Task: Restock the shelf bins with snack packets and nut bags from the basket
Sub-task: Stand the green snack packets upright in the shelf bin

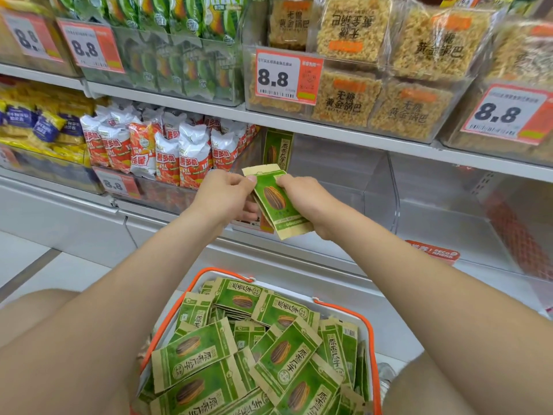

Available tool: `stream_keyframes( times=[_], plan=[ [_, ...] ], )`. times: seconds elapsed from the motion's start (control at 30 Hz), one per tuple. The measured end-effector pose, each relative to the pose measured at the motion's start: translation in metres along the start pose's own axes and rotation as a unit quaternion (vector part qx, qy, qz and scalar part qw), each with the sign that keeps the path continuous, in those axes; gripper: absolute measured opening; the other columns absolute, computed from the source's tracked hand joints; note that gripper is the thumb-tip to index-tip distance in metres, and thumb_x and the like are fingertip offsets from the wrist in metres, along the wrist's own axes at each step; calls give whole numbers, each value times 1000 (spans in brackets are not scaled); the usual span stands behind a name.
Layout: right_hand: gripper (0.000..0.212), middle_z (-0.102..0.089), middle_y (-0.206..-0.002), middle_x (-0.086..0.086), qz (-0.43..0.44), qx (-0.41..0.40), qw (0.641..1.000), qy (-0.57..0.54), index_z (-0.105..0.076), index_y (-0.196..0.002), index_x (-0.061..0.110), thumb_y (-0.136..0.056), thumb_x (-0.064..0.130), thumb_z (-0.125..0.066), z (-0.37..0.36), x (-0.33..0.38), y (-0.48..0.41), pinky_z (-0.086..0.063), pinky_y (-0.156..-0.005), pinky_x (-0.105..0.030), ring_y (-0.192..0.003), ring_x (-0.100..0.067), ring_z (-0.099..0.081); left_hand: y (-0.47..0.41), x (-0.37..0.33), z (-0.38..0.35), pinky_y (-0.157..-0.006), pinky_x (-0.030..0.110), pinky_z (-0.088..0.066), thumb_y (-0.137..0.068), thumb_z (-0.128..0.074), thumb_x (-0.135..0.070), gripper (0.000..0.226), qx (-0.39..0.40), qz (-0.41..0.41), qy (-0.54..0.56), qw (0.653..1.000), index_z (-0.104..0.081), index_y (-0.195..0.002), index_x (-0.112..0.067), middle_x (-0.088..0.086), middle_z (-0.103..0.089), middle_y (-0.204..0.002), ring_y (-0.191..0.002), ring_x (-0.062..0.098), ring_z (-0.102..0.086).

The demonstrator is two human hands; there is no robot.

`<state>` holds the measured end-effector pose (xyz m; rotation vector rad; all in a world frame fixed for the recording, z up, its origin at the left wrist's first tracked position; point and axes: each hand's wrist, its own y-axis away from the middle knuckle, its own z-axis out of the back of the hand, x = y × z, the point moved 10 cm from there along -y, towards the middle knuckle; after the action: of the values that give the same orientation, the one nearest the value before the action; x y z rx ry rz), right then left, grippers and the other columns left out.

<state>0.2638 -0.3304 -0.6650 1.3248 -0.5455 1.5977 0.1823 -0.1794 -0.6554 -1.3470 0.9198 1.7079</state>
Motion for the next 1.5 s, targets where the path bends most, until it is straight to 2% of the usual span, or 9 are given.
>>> stream_keyframes(
  times=[0.13, 0.27, 0.37, 0.5, 0.7, 0.8, 1.17, 1.27, 1.5],
  plan=[
    [36, -75, -74, -1, -35, -31, 998, -35, -62, -120, 11, -102, 40, -54, 8, -8, -15, -44, -47, -20, -48, -13, -66, -9, -32, 6, -68, 39, -59, -109, -48, -29, 42, -21, -143, -288, 947, -72, -85, -6, 5, -75, -75, -65, 23, -72],
    [40, -72, -110, -10, -8, -123, 986, -115, -57, -124, 8, -104, 43, -55, 26, -13, -46, -62, -79, -41, -92, -26, -73, -12, -43, -6, -82, 44, -58, -103, -51, -20, 24, 18, -255, -490, 834, -73, -113, -20, 0, -74, -102, -94, 24, -68],
    [32, -70, -115, -11, 3, -175, 976, -132, -56, -121, 11, -103, 37, -56, 42, -23, -69, -58, -96, -51, -103, -31, -70, -22, -31, -16, -85, 44, -59, -101, -53, -16, 27, 91, -240, -520, 814, -75, -116, -23, -2, -73, -105, -96, 20, -67],
    [23, -71, -117, -13, -21, -181, 979, -89, -56, -124, 15, -102, 19, -53, 53, -38, -105, -59, -82, -43, -102, -32, -71, -38, -21, -32, -85, 47, -60, -96, -50, -11, 34, 126, -211, -549, 799, -75, -115, -24, 5, -72, -112, -103, 29, -68],
    [15, -67, -106, -6, 8, -187, 982, 22, -51, -108, 20, -99, 20, -63, 46, -24, -148, -62, -84, -56, -99, -33, -71, -38, 6, -55, -79, 42, -57, -78, -56, -18, 31, 246, -135, -582, 764, -71, -105, -22, 4, -61, -100, -99, 33, -64],
    [19, -67, -109, -5, 19, -212, 975, 54, -53, -117, 20, -100, 21, -63, 37, -14, -158, -63, -84, -52, -102, -33, -70, -38, 30, -59, -74, 38, -52, -86, -54, -19, 38, 285, -91, -614, 730, -61, -123, -17, 10, -58, -112, -99, 34, -62],
    [29, -72, -124, -7, 60, -314, 927, 198, -66, -126, 16, -98, 25, -66, 39, 10, -176, -52, -86, -32, -120, -30, -66, -42, 32, -63, -72, 36, -43, -94, -54, -17, 41, 270, -101, -612, 736, -55, -135, -18, 13, -53, -122, -95, 35, -53],
    [36, -70, -124, -9, 71, -320, 932, 153, -56, -128, 13, -95, 18, -68, 42, 6, -173, -53, -89, -36, -120, -32, -64, -42, 31, -65, -68, 36, -41, -94, -53, -16, 15, 267, -107, -611, 737, -52, -109, -19, 6, -46, -99, -90, 34, -52],
    [59, -56, -144, -8, 51, -143, 955, 254, -59, -142, 27, -92, -3, -55, 7, -6, -180, -52, -93, -28, -128, -28, -59, -43, 31, -67, -69, 38, -45, -93, -50, -16, 8, 265, -118, -610, 738, -50, -101, -19, 1, -40, -84, -91, 36, -58]
  ],
)
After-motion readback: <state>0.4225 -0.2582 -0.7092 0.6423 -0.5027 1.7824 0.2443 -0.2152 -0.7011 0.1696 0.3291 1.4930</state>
